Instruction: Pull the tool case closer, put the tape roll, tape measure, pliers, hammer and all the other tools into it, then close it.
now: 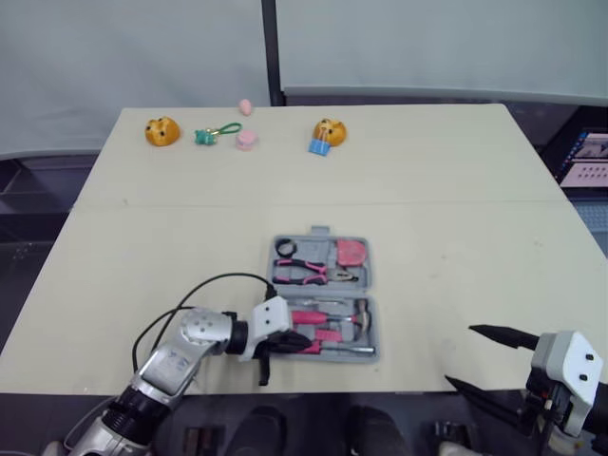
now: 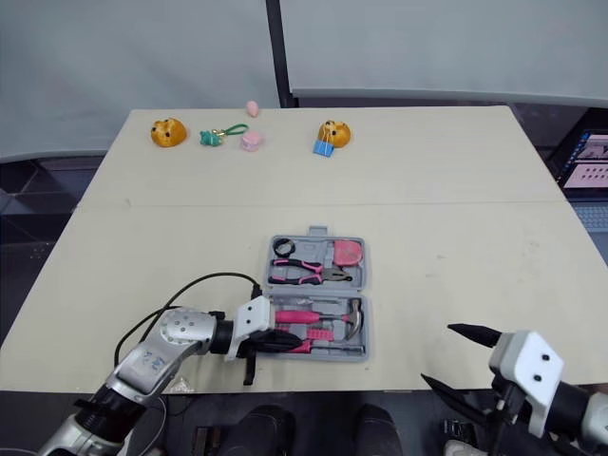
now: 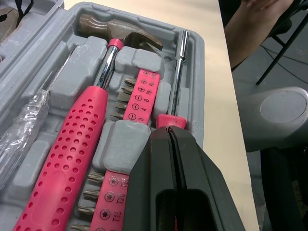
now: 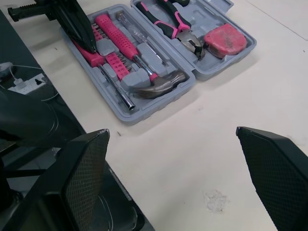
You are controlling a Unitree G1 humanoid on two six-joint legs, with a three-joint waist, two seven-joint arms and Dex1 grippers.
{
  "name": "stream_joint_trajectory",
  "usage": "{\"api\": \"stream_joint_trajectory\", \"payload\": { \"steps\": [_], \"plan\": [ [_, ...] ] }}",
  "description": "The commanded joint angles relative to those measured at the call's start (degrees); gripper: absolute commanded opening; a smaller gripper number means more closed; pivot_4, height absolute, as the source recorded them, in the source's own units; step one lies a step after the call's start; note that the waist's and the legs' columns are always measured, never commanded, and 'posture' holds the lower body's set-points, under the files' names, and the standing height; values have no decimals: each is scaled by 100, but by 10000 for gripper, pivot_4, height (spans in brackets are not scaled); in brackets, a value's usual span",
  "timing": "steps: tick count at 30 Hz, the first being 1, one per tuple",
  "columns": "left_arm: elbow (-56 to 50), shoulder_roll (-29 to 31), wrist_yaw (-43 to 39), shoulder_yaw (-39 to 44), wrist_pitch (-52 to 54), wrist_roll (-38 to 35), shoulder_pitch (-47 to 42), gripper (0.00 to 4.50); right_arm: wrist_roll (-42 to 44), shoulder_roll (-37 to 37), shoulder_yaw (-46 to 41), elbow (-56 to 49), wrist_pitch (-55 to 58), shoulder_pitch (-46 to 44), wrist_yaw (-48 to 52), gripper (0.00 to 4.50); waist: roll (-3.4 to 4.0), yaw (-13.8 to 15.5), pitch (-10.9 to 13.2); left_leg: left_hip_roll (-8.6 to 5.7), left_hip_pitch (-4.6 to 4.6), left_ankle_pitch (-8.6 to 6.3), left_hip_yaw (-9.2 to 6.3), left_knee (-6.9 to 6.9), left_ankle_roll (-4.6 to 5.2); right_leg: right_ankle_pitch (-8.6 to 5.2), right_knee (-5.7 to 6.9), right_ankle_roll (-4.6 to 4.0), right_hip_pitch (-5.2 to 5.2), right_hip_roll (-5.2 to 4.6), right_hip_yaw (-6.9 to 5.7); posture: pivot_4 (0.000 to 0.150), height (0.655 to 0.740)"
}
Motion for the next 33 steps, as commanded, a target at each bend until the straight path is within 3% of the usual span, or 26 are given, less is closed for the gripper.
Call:
{"api": "stream_joint_trajectory", "payload": {
  "steps": [1, 26, 29, 33],
  "plan": [
    [177, 122, -6, -226, 85, 271, 196, 607, 87, 42, -146, -174, 17, 54, -32, 45000, 2, -1, -8, 0, 0, 0, 0, -1, 0, 0, 0, 0, 0, 0, 0, 1500, 7121],
    [791, 130, 132, -442, -159, 575, 299, 607, 135, -20, -205, -190, 160, -99, -61, 45000, 58, -2, -115, 17, 11, -1, 1, -12, 2, 0, -33, -1, 11, 0, 0, 1500, 7121],
    [653, 43, 156, -187, 121, 242, 288, 607, 120, -30, -164, -180, 179, -149, -65, 45000, 58, -2, -115, 17, 11, -2, 1, -12, 2, -1, -37, -1, 12, 0, 0, 1500, 7121],
    [-77, 84, -54, 681, 956, -845, 106, 607, 126, -95, -76, -125, 220, -323, -69, 45000, 54, -15, -110, 21, 9, -1, 0, -12, 2, -1, -30, -1, 10, 1, 0, 1500, 7121]
  ]
}}
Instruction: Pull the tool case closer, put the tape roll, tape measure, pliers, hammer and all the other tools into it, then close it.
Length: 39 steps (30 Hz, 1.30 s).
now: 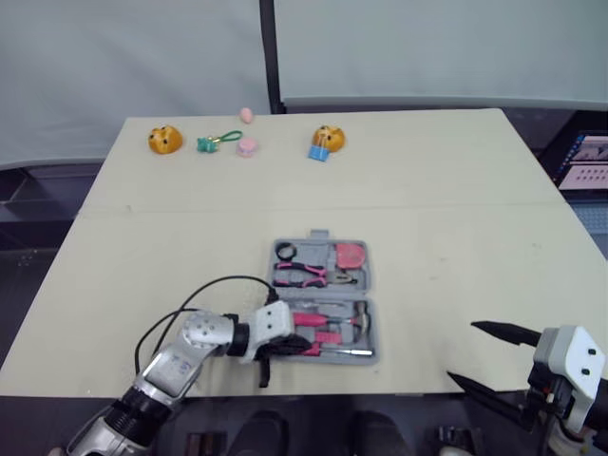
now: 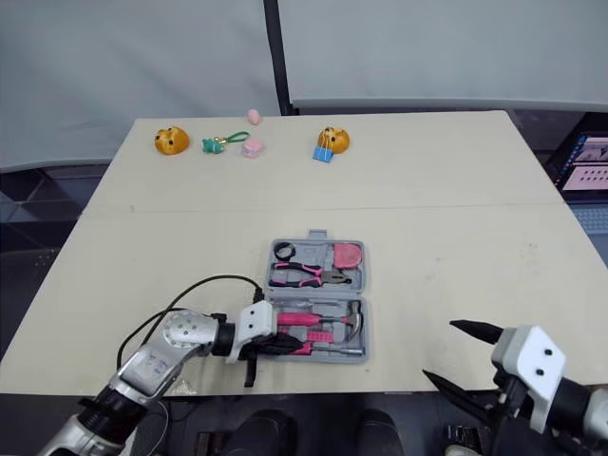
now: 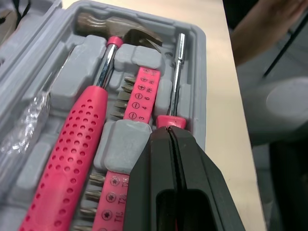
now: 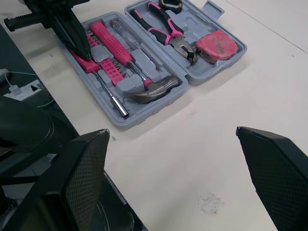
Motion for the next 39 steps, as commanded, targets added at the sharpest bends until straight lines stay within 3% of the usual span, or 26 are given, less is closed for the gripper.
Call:
{"api": "stream_joint_trajectory", "payload": {
  "steps": [1, 4, 8, 17, 20, 27, 34, 39],
  "plan": [
    [-462, 243, -198, 786, 1069, -899, -111, 607, 77, -114, -37, -87, 42, -148, -46, 45000, -5, -17, 12, 2, -3, 0, 0, 0, 0, 0, 3, -1, -4, 2, -1, 1500, 7121],
    [-966, 581, -292, 1540, 2176, -1819, -461, 607, 99, -252, 2, 9, 127, -368, -24, 45000, -14, -29, 31, 6, -9, 1, -2, 1, -2, -2, 16, -3, -11, 3, -4, 1500, 7121],
    [-1283, 1309, -452, 2281, 3067, -2516, -512, 607, 87, -405, 163, 86, 341, -665, -89, 45000, -21, -61, 36, 4, -11, 0, -6, 0, -2, -1, 14, -2, -9, 1, -4, 1500, 7121],
    [-1216, 2151, -644, 3427, 2784, -2572, 1116, 607, 96, -552, 626, 165, 1070, -932, -310, 45000, -29, -146, 52, 12, -11, -3, -5, -7, -5, -3, 6, -6, -11, 4, -5, 1500, 7121],
    [-1138, 2201, -656, 3793, 2535, -2481, 1743, 0, 66, -392, 638, 76, 1048, -690, -307, 35852, -37, -127, 61, 13, -12, -6, -4, -8, -7, -4, -5, -7, -11, 2, -4, 1500, 7121],
    [-740, 1968, -641, 4537, 1820, -2211, 3162, 0, -138, -12, 787, -43, 829, -177, -430, 561, -42, -126, 69, 16, -10, -14, -4, -8, -11, -6, -27, -12, -10, -4, 11, 1500, 7121],
    [-407, 1844, -544, 4509, 1245, -1927, 3366, 0, -251, 30, 862, 138, 684, -190, -433, 561, -47, -119, 73, 33, -9, -29, -1, -7, -18, -12, -29, -22, -12, 1, 13, 1500, 7121],
    [-242, 1892, -399, 3829, 1403, -1769, 2260, 0, -154, -390, 1043, 284, 1283, -1048, -671, 561, -47, -114, 75, 29, -8, -29, -3, -5, -17, -9, -23, -22, -11, -1, 9, 1500, 7121]
  ]
}}
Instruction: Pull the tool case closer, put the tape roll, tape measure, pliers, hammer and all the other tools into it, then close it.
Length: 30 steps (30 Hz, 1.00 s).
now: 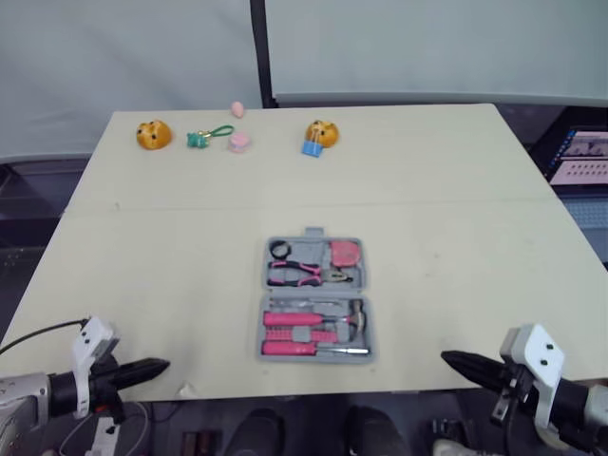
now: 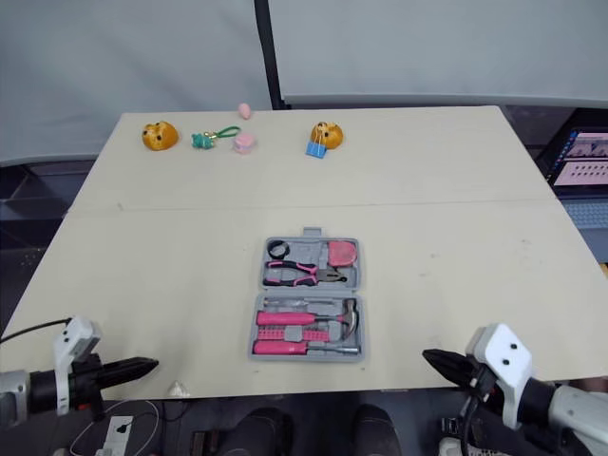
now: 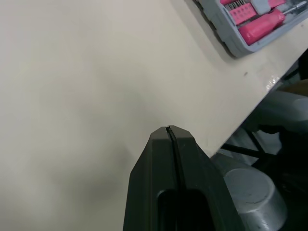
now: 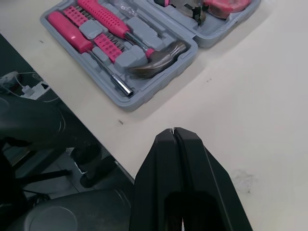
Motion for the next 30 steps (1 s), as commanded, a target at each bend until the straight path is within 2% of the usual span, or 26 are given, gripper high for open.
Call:
{"api": "stream_joint_trajectory", "payload": {
  "steps": [1, 4, 7, 14, 21, 30],
  "plan": [
    [43, 79, 73, -586, 76, 186, -731, 0, 130, -395, 232, 81, 565, -652, -191, 561, 1, -18, 0, 0, 3, 0, 2, 0, 0, 0, 3, 0, 0, 1, -2, 1500, 7121],
    [292, -63, 21, -1356, -4, 463, -1689, 0, 39, -945, 850, 440, 1420, -1470, -308, 561, 3, -31, 2, 0, 3, 1, 4, 0, 0, 0, 13, 0, -7, 6, -17, 1500, 7121],
    [646, -185, -24, -1981, -110, 775, -2438, 0, -99, -1126, 1303, 782, 1813, -2108, -519, 561, 2, -34, 2, 0, -7, 4, 5, 2, 0, 0, 36, 0, -14, 10, -36, 1500, 7121],
    [1955, -574, -295, -3036, -663, 1519, -3760, 0, -701, -1020, 2577, 1757, 1650, -3279, -554, 561, -14, -47, 12, -42, -13, 6, 20, 14, 11, 5, 38, 11, -17, 6, -47, 1500, 7121],
    [2762, -963, -353, -3342, -1251, 1924, -4244, 0, -969, -701, 3285, 2500, 1645, -4135, -511, 561, -17, -49, 14, -44, -17, 18, 15, 14, 10, 8, 42, 17, -21, 3, -48, 1500, 7121],
    [3178, -1486, -141, -3341, -1595, 2158, -4544, 0, -1242, -206, 3742, 2967, 1364, -4743, -496, 561, -17, -18, 14, -60, -19, 24, 2, 26, 12, 11, 54, 21, -16, -5, -49, 1500, 7121]
  ]
}}
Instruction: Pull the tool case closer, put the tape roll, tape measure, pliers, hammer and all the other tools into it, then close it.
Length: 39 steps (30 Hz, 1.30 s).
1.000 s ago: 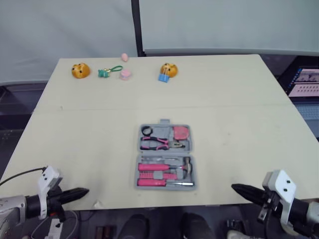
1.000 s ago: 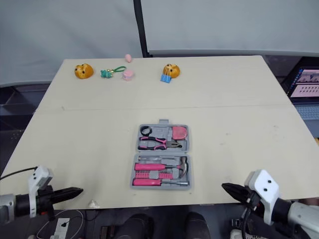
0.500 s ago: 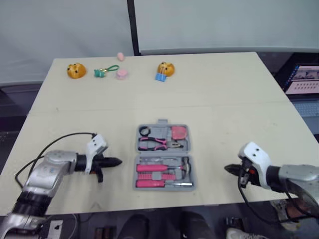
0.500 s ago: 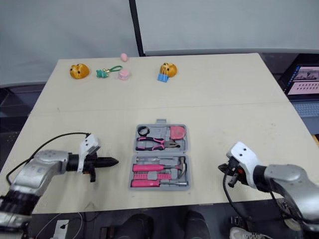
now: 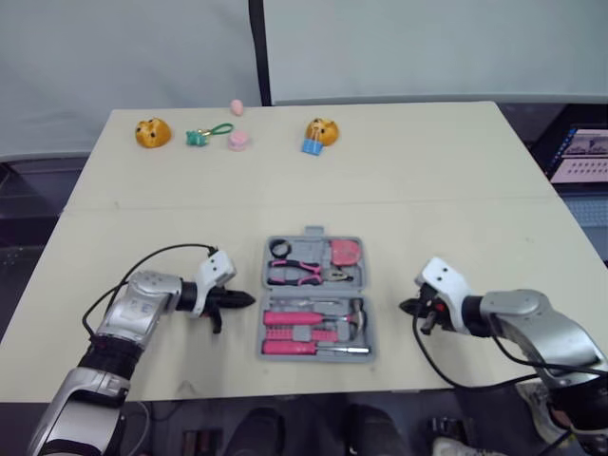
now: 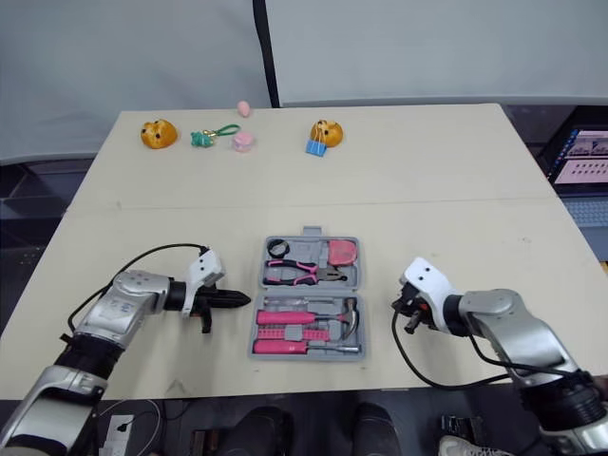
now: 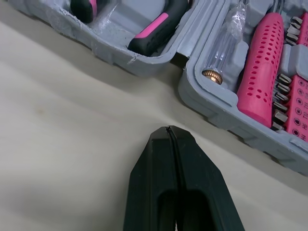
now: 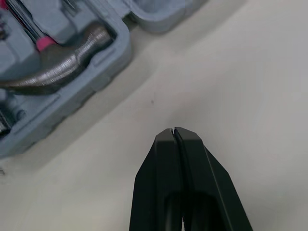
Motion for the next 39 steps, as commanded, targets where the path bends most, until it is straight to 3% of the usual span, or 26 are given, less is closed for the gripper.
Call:
{"api": "stream_joint_trajectory", "payload": {
  "steps": [1, 20, 39],
  "plan": [
    [102, -146, 119, -18, -83, 130, -119, 0, -135, 143, 87, 122, -197, -207, 15, 561, 0, -6, 0, 0, 0, 0, -2, 0, 0, 0, -1, 0, 0, 0, 0, 1500, 7121],
    [13, -604, 200, -116, 76, 341, -193, 0, -628, 1177, 549, 1028, -659, -995, 31, 561, 0, -17, 0, -3, -2, 1, -6, 5, -1, 0, 6, 1, -1, 1, -2, 1500, 7121],
    [-1580, -369, 328, 58, 1012, 133, 871, 0, -458, 904, 523, -23, -207, -494, 314, 561, 1, -39, -1, 1, -2, 0, -7, -3, -2, 0, 0, 0, -3, 2, 0, 1500, 7121]
  ]
}}
